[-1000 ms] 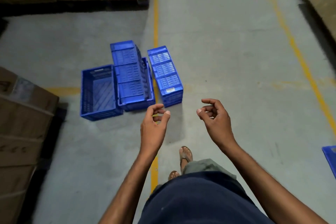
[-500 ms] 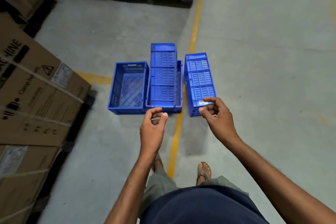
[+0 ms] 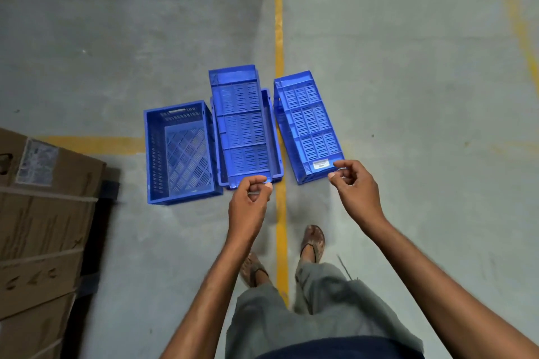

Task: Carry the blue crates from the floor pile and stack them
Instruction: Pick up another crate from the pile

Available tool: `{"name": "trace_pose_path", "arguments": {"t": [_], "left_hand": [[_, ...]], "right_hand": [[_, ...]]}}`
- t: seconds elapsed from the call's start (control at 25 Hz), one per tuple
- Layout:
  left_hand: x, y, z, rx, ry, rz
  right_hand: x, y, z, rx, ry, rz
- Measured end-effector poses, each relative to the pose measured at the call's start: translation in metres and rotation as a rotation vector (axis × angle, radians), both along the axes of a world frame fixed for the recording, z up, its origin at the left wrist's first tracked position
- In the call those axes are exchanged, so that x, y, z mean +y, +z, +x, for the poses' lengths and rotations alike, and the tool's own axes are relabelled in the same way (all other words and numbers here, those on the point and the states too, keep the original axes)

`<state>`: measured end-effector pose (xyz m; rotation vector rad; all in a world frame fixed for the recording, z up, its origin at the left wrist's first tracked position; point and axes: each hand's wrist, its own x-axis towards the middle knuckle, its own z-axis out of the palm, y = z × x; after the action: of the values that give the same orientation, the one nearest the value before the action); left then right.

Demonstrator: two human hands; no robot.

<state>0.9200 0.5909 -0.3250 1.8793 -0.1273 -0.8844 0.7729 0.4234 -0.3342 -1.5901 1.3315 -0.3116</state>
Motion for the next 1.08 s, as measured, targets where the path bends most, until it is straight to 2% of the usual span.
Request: {"name": "trace_pose_path", "arguments": {"t": [0.2,0.44,0.56,0.72,0.92,1.08], "left_hand": [[-0.088,-0.096,0.005,0.116,-0.023,0.052],[-0.167,-0.274,0.007,0.264,-0.090,0.189],[-0.200,-0.355,0.005,0.252,-0.141,0.275],[-0.233,-0.429,0.000,0.224,-0.171,0.331],[-0.236,-0.458,-0.001,0.240,-0.219,0.377],[-0.244,-0.418,0.004,0.221,-0.235,0.280]], "right_hand": [[-0.064,-0.102,0.001,0.120,-0.068,0.074],[-0.117,-0.266,0.003,0.241,-0.165,0.121],[-0.138,-0.343,0.004,0.264,-0.250,0.154],[-0.161,-0.407,0.009,0.323,-0.248,0.160],[-0.179,-0.427,0.012,0.321,-0.213,0.226],[-0.189,-0.398,-0.003,0.245,-0.300,0.270]]}}
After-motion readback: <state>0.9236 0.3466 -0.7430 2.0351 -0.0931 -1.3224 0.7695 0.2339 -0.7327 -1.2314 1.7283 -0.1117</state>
